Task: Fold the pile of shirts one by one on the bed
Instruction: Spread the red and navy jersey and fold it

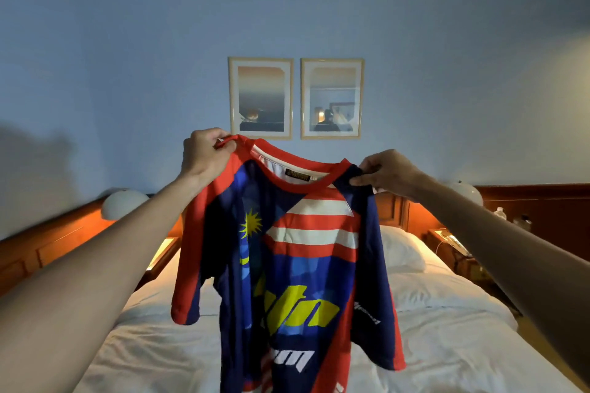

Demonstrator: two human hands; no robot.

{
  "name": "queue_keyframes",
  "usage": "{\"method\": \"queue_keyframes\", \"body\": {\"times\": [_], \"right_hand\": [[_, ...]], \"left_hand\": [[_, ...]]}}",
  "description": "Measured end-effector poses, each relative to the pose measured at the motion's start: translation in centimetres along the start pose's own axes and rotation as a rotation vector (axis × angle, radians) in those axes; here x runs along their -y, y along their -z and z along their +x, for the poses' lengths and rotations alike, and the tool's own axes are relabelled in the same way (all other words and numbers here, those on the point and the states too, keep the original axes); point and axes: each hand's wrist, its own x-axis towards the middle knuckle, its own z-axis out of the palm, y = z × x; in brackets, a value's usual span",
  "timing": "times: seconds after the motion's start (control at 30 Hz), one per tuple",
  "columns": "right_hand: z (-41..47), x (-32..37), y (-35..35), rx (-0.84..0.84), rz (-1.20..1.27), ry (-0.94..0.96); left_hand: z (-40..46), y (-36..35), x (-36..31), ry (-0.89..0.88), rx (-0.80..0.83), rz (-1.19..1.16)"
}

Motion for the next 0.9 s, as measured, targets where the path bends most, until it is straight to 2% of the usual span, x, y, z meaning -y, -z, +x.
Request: {"method": "queue_keyframes", "body": {"times": [0.1, 0.17, 0.3, 0.43, 0.53, 0.67, 0.77, 0.83, 0.9], "right_hand": [[-0.2, -0.4, -0.9, 0.110, -0.021, -0.072], [0.0, -0.8, -1.3, 0.126, 0.005, -0.090], [1.1, -1.3, -1.4, -0.032, -0.148, -0.029], [1.7, -1.0, -1.3, -0.055, -0.244, -0.002], [2.0, -0.6, -0.9, -0.081, -0.229, 0.022], [2.3, -0.3, 0.2, -0.161, -0.120, 0.026], [2.8, -0.6, 0.6, -0.135, -0.224, 0.013], [3.3, -0.9, 0.6, -0.179, -0.296, 0.002], [3.7, -1.3, 0.4, -0.260, -0.252, -0.010]], "left_hand": [[-0.1, 0.3, -0.2, 0.050, 0.034, 0.053], [-0.2, 0.3, -0.4, 0.084, 0.036, 0.091], [-0.3, 0.9, -0.7, 0.095, 0.071, 0.116], [-0.1, 1.3, -0.4, 0.062, 0.104, 0.092], [0.1, 1.1, 0.5, 0.049, 0.076, 0.054], [0.4, 1.2, 1.7, 0.026, 0.158, -0.021], [0.9, 1.2, 2.3, 0.059, 0.214, -0.068], [1.0, 0.9, 2.4, 0.085, 0.194, -0.099], [1.0, 0.5, 2.5, 0.095, 0.159, -0.157]]}}
